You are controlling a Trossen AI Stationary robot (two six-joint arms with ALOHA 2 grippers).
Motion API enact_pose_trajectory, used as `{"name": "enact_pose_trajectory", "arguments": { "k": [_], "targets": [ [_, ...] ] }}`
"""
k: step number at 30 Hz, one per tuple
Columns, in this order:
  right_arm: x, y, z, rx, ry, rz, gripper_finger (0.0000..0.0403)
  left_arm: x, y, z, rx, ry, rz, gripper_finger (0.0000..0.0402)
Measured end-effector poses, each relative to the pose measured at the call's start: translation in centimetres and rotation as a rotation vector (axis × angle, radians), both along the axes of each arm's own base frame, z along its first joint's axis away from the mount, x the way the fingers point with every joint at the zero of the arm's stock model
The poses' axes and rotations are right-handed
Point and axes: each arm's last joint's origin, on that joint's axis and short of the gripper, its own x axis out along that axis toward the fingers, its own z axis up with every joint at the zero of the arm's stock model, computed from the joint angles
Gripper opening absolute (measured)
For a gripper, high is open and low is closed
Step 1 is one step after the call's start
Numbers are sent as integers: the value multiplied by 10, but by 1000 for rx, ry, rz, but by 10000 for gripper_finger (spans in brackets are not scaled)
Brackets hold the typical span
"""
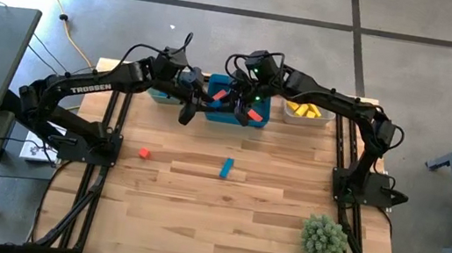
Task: Sort & place blocks by color
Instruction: Put the blue block into the green bin
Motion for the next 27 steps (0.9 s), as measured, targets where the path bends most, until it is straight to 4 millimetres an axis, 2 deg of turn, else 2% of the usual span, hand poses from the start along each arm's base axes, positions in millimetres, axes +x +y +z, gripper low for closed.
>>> {"name": "enact_pose_trajectory", "arguments": {
  "k": [4, 10, 14, 20, 27],
  "targets": [
    [0, 0, 0, 0, 0, -1, 102, 0, 0, 0, 3, 0, 0, 98],
    [1, 0, 0, -13, 1, -23, 186, 0, 1, 0, 18, 5, 10, 98],
    [0, -3, 0, -48, 11, -67, 223, -1, 2, -1, 31, 24, 48, 98],
    [-5, -17, 0, -91, 8, -85, 234, -9, 7, -8, 84, 150, 150, 98],
    [-14, -37, -1, -94, 12, -138, 236, -36, 21, -23, 141, 449, 373, 98]
  ]
}}
